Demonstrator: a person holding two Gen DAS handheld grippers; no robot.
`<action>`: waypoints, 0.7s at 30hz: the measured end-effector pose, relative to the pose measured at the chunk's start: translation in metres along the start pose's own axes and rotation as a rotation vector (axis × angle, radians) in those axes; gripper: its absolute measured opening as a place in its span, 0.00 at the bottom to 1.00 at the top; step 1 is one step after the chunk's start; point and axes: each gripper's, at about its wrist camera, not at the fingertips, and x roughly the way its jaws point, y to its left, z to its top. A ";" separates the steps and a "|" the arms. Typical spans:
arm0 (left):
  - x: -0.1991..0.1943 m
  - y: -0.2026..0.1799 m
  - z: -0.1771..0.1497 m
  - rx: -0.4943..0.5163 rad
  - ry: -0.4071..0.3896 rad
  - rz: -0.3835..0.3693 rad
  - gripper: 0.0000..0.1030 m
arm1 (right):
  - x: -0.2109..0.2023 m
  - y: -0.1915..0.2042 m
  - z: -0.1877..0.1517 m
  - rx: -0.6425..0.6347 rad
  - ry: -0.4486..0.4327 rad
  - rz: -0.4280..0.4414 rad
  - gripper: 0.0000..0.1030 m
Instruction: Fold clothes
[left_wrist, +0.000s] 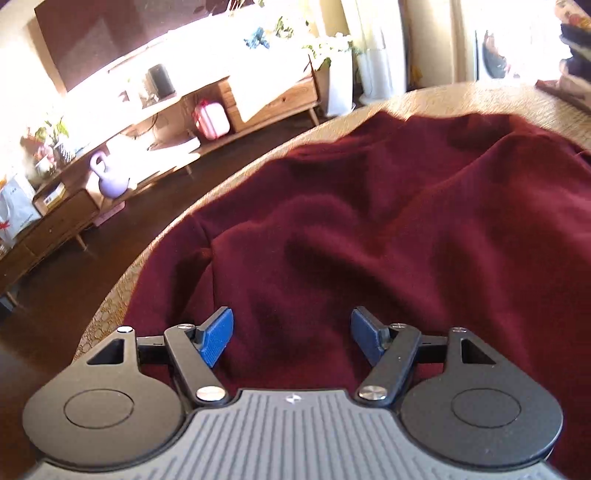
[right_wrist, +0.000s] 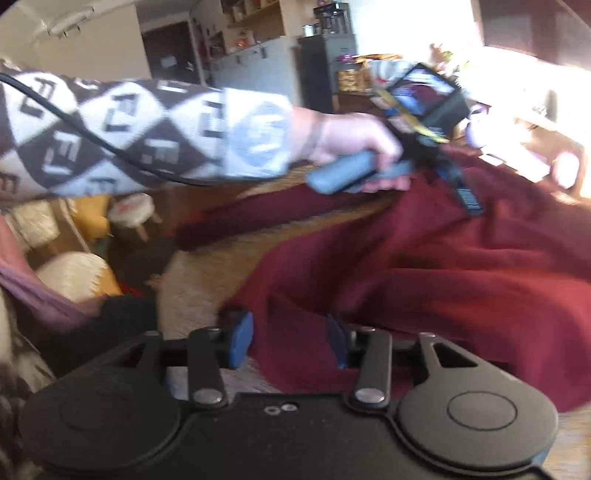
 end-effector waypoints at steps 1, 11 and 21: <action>-0.008 -0.002 0.000 -0.002 -0.011 -0.008 0.68 | -0.001 -0.003 -0.004 -0.029 0.024 -0.036 1.00; -0.041 -0.047 -0.024 0.101 0.002 -0.108 0.69 | 0.022 -0.027 -0.023 -0.340 0.199 -0.238 1.00; -0.017 -0.043 -0.037 0.036 0.068 -0.104 0.74 | 0.040 -0.076 0.005 -0.582 0.371 -0.099 1.00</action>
